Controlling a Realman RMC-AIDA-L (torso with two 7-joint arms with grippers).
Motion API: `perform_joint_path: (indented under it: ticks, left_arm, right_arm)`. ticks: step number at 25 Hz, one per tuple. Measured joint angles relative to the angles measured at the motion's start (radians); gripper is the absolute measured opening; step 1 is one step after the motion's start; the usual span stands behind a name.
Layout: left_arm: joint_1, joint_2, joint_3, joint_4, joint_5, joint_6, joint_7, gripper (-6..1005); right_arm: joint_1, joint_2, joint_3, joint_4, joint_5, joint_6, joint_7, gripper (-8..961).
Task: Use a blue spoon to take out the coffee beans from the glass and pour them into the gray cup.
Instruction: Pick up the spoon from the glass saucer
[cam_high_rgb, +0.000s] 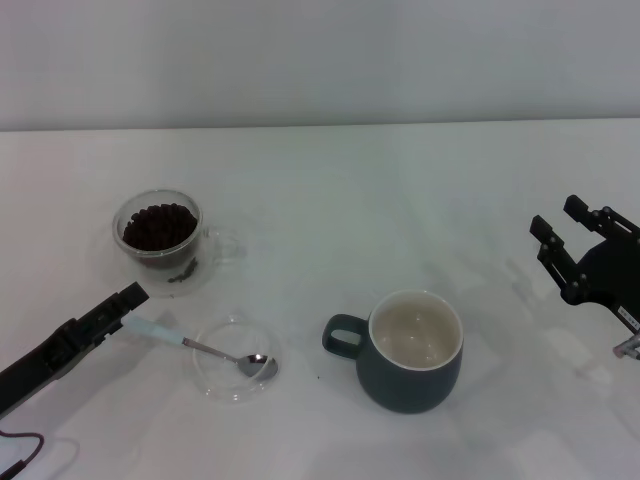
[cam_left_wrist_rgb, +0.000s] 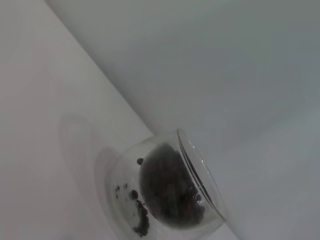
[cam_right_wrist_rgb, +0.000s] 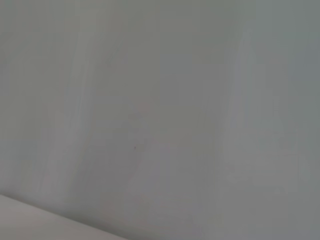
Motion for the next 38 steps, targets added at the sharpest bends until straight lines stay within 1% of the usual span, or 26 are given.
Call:
perform_joint_path:
  ticks: [10,15,26,38]
  left_arm:
    - [-0.016,0.005,0.000,-0.004,0.034,-0.030,-0.023,833]
    - [-0.020,-0.004,0.000,-0.003,0.049,-0.062,-0.024,830]
    - [-0.024,-0.028,0.000,0.008,0.049,-0.067,0.004,823]
    - [-0.029,-0.037,0.000,0.009,0.049,-0.066,0.003,817]
  right_arm:
    - [0.000,0.001,0.000,0.000,0.000,-0.015,0.000,455]
    - [0.000,0.001,0.000,0.000,0.000,-0.016,0.001,455]
    - [0.000,0.000,0.001,0.000,0.006,-0.026,0.000,455]
    - [0.000,0.000,0.002,0.000,0.006,-0.029,0.001,454]
